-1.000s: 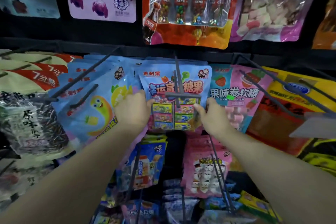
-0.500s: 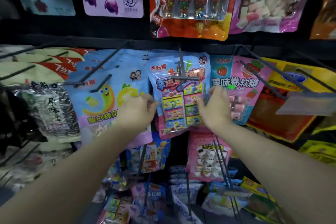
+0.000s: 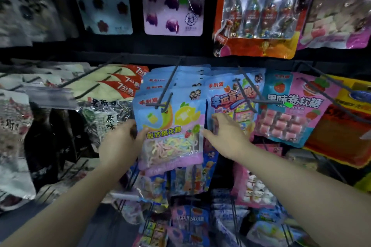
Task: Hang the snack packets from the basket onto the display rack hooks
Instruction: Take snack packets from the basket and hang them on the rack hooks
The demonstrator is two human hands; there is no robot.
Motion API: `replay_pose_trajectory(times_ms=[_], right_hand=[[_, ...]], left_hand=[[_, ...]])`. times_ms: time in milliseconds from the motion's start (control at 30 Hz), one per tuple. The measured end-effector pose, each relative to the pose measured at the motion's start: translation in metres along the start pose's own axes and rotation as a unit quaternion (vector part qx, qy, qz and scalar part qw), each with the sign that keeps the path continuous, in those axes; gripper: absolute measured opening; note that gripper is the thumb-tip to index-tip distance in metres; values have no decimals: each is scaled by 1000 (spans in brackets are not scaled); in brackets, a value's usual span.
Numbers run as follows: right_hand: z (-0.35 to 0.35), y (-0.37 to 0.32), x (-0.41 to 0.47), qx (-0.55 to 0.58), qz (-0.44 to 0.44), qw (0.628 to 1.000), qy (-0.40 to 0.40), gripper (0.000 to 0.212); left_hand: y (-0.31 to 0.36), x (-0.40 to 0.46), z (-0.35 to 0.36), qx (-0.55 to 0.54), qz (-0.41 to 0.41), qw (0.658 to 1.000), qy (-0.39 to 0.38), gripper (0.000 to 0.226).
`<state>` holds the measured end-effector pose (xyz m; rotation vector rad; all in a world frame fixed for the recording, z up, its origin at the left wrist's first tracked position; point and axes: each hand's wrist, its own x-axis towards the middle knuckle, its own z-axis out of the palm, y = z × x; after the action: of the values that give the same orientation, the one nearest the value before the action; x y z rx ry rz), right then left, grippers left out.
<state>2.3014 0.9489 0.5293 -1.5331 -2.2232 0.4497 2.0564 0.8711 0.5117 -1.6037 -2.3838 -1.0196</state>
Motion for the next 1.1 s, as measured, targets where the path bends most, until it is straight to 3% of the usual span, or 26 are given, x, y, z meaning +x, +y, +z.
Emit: replay_pose_trajectory(times_ms=[67,233,467,600,767,867,1000,1100], right_hand=[[6,-3,12,53,21,998,2,61],[16,-2,33,81,58,995,29,39],[23,-12,47,89,67,992,56,48],[31,-18,50,71,77,993,50,56],[39,-12,33,145,51,987,41,50],[45,-7,21,111,36,993,13,45],[49,-3,19,43,60,997,-6,48],[45,-5,19,6,59,998,7,58]], left_hand=[[-1,12,7,10,0,1000,-8,34],[9,37,30,-39,-33,998,-43,48],[24,66,31,-62,-66,995,-40,45],[18,76,31,-75,-46,996,-20,28],[2,64,32,-80,-52,995,-43,37],[-8,51,35,-91,-45,993,-67,38],[-11,42,39,-197,-67,972,-105,25],[-6,38,40,-169,-55,980,-86,26]])
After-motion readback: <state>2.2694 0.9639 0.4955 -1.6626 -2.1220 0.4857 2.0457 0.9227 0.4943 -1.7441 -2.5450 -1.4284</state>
